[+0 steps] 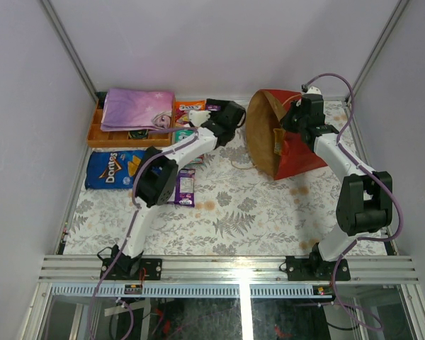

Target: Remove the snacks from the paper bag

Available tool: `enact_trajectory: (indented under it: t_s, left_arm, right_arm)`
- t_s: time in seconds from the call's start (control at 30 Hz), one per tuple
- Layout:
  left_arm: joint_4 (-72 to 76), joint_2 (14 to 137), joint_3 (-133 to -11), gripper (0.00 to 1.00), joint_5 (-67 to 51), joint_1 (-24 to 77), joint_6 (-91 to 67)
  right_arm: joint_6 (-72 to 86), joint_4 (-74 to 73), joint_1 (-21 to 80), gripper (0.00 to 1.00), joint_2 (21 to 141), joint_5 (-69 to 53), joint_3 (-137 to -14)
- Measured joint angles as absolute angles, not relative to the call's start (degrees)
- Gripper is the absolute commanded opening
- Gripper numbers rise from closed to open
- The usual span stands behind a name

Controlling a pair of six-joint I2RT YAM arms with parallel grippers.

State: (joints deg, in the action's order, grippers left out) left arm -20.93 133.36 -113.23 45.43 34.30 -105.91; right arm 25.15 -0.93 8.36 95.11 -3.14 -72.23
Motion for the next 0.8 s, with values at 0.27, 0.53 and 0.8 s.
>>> enact_trajectory:
  t_s: [0.27, 0.53, 0.8]
  left_arm:
    - [4.5, 111.0, -86.6, 0.84, 40.5, 42.3, -71.4]
    - [17.4, 108.3, -81.2, 0.74, 6.0, 23.8, -42.3]
    - [10.9, 127.4, -104.7, 0.08, -14.6, 20.0, -31.7]
  right_arm:
    - [25.3, -1.0, 8.3, 0.00, 95.1, -3.7, -72.2]
    - [22.3, -2.8, 8.3, 0.00, 95.1, -4.8, -73.8]
    - [21.3, -4.7, 8.3, 0.00, 95.5, -7.9, -75.8]
